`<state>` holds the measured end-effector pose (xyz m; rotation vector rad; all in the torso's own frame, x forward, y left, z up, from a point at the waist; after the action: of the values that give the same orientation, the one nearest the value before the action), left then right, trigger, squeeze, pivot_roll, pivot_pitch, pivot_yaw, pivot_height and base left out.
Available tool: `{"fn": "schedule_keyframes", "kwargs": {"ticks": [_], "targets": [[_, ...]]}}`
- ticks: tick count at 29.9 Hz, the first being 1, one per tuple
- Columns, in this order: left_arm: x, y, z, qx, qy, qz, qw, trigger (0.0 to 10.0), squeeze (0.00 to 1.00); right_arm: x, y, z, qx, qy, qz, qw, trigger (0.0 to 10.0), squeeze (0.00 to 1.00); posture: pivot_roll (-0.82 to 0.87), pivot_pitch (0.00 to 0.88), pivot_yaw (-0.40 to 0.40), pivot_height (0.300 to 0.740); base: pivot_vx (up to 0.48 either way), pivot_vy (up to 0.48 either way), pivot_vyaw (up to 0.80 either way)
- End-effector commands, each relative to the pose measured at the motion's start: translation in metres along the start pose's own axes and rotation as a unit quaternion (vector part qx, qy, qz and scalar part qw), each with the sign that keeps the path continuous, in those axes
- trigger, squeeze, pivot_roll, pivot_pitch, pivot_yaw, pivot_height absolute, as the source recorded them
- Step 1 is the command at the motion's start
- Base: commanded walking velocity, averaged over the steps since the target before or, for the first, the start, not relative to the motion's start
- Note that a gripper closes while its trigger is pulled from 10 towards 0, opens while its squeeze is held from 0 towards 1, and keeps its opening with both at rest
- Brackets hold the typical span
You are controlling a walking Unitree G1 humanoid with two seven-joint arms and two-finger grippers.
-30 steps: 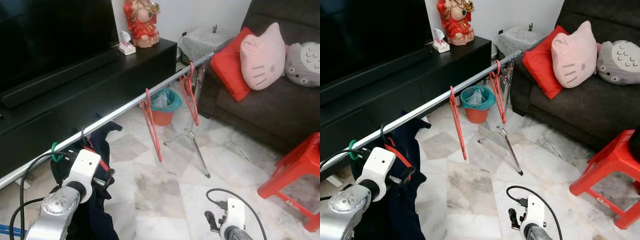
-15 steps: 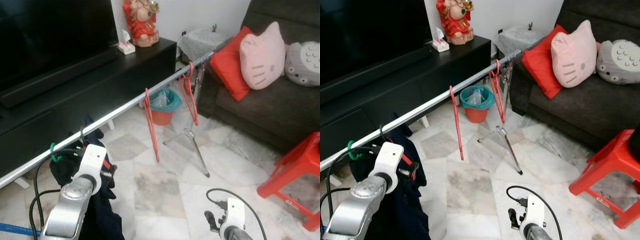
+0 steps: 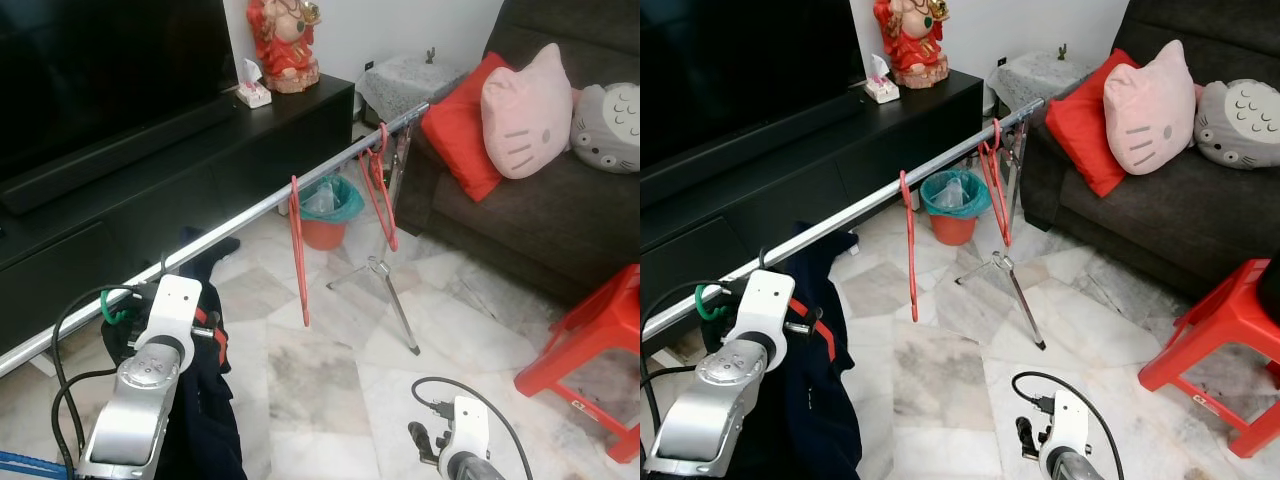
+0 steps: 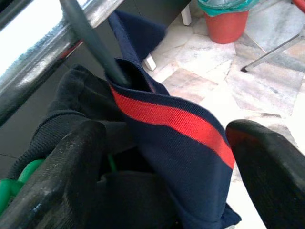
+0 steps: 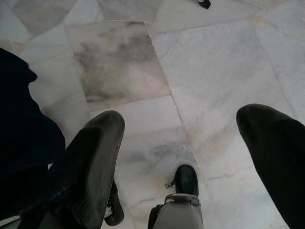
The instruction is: Hang hanger
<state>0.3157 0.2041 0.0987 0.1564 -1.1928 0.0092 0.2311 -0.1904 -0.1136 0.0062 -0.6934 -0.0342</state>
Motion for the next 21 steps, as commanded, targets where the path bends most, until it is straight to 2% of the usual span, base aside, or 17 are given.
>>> {"fn": "schedule_keyframes", "kwargs": {"ticks": [1, 4, 10, 13, 21], "targets": [[0.002, 0.007, 0.001, 0.015, -0.001, -0.015, 1.000, 10.0, 0.00, -0.002, 0.001, 0.000, 0.001, 0.005, -0.005, 1.000, 10.0, 0.00, 0.03, 0.007, 0.030, 0.740, 0.000, 0.000, 0.00], [-0.009, 0.000, -0.004, 0.003, 0.021, -0.019, 1.000, 10.0, 0.00, -0.002, 0.002, 0.000, 0.002, 0.005, -0.005, 1.000, 10.0, 0.00, 0.03, 0.008, 0.030, 0.740, 0.000, 0.000, 0.00], [-0.017, -0.011, -0.011, -0.003, 0.032, -0.013, 0.999, 10.0, 0.00, -0.002, 0.002, 0.000, 0.001, 0.005, -0.007, 1.000, 10.0, 0.00, 0.03, 0.008, 0.031, 0.740, 0.000, 0.000, 0.00], [-0.024, -0.018, -0.021, -0.006, 0.045, 0.002, 0.999, 10.0, 0.00, -0.002, 0.003, 0.000, 0.002, 0.005, -0.008, 1.000, 10.0, 0.00, 0.02, 0.006, 0.032, 0.740, 0.000, 0.000, 0.00], [-0.024, -0.015, -0.035, 0.004, 0.044, 0.014, 0.999, 10.0, 0.00, -0.002, 0.003, 0.000, 0.002, 0.005, -0.009, 1.000, 10.0, 0.00, 0.02, 0.008, 0.032, 0.740, 0.000, 0.000, 0.00]]}}
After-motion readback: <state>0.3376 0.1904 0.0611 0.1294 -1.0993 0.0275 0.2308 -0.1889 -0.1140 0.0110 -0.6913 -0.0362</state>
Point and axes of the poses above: a point about 5 cm out from each wrist's last joint towards the gripper, its own z axis pointing back from the gripper into the wrist, its own x axis along the axis of the wrist's last joint, y = z × x, the point moved 5 cm from there along -z, pointing out of the wrist towards the gripper, and after that the axes turned 12 degrees about z, right-handed, at the moved point
